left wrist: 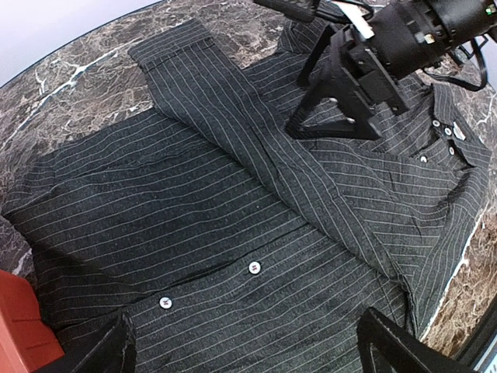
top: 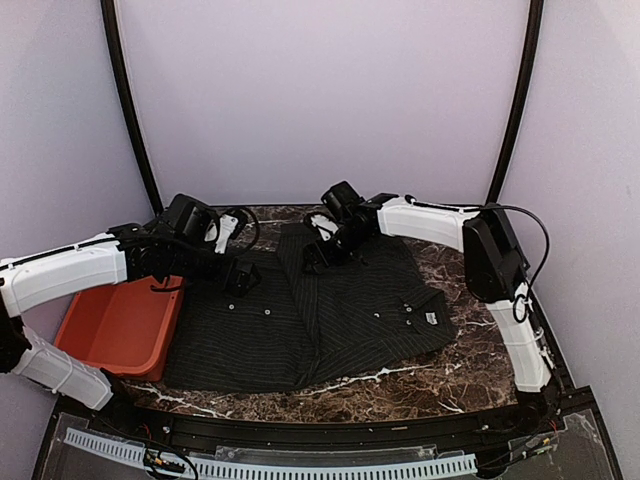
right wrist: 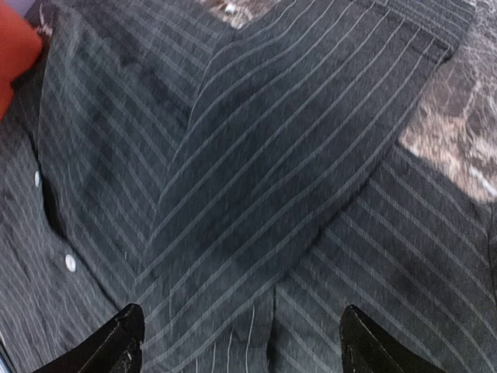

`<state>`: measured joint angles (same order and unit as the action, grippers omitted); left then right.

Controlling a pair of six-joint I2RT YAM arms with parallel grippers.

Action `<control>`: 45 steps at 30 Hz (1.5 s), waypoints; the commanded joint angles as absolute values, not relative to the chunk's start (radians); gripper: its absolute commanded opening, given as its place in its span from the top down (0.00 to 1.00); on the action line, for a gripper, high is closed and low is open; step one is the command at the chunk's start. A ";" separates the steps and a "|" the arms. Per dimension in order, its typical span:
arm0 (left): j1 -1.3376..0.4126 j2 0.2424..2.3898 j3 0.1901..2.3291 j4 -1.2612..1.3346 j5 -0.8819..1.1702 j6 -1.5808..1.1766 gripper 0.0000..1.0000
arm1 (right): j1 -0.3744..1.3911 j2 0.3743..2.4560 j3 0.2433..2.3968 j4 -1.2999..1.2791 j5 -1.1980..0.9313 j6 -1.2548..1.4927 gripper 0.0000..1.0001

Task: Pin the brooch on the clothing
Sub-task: Flatten out the crumpled clothing at the center of the board.

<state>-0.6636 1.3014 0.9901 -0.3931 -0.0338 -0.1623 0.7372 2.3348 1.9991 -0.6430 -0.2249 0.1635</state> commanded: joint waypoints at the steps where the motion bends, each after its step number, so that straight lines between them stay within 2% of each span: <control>1: -0.643 1.280 0.970 -0.390 -0.017 -0.187 0.01 | 0.740 2.434 2.125 -0.623 -0.205 0.241 0.17; 13: -0.615 1.270 0.966 -0.378 0.025 -0.196 0.01 | 0.736 2.520 2.186 -0.577 -0.214 0.318 0.30; 19: -0.607 1.265 0.963 -0.373 0.039 -0.200 0.01 | 0.736 2.549 2.189 -0.546 -0.259 0.336 0.42; 26: -0.599 1.265 0.962 -0.368 0.050 -0.203 0.01 | 0.737 2.557 2.178 -0.537 -0.273 0.355 0.51; 29: -0.597 1.266 0.961 -0.366 0.057 -0.204 0.01 | 0.736 2.554 2.168 -0.530 -0.278 0.357 0.61; 36: -0.589 1.266 0.959 -0.361 0.066 -0.208 0.01 | 0.736 2.508 2.139 -0.483 -0.259 0.350 0.99; 42: -0.582 1.259 0.957 -0.360 0.067 -0.212 0.01 | 0.736 2.408 2.102 -0.441 -0.277 0.297 1.00; 45: -0.575 1.252 0.955 -0.358 0.066 -0.213 0.01 | 0.739 2.257 2.001 -0.416 -0.279 0.267 1.00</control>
